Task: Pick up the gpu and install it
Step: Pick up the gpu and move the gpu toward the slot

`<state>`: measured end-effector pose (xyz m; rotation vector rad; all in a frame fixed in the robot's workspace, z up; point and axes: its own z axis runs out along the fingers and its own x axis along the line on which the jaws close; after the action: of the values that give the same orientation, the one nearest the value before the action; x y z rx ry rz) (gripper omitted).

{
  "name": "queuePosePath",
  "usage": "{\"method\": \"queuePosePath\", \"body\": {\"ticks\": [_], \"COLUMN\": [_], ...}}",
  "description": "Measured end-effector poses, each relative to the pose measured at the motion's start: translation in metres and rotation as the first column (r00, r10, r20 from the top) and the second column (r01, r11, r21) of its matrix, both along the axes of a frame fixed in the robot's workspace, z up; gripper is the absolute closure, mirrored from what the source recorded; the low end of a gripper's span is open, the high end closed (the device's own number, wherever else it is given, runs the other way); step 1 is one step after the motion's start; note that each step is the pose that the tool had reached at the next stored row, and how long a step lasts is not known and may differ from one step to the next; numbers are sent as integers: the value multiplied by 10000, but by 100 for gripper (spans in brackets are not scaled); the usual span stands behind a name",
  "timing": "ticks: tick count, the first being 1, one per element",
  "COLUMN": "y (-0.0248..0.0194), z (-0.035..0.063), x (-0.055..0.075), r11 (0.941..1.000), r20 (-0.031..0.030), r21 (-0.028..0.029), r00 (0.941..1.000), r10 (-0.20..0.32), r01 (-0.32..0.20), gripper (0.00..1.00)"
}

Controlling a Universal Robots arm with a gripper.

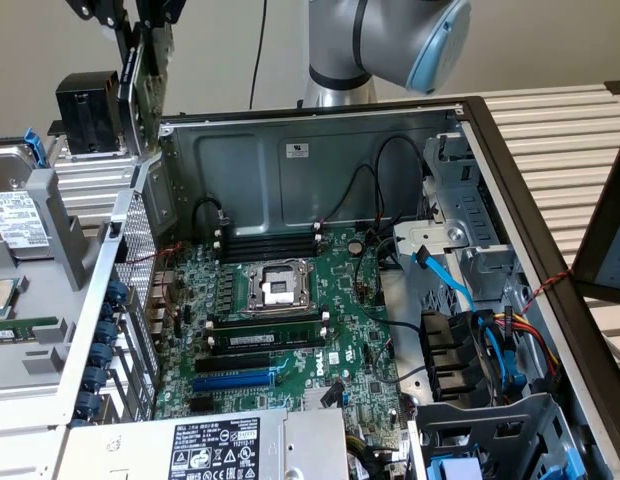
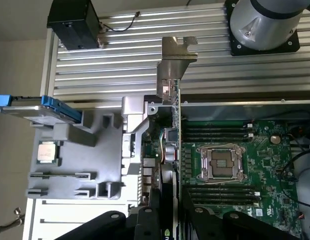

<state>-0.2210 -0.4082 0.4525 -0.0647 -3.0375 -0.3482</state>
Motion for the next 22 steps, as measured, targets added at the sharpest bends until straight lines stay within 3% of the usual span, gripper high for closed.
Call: {"method": "queuePosePath", "body": {"ticks": [5,9,22], "y": [-23,-23,-29], "z": [1,0,1], "x": [151,165,613], "r11": [10000,10000,10000], "r20": [-84,-83,-63], "r21": [-1,0,0], "r00": [10000,10000,9999], "r10": [1,1,78], "r01": [-1,-1,-78], "gripper": [73,73,73]}}
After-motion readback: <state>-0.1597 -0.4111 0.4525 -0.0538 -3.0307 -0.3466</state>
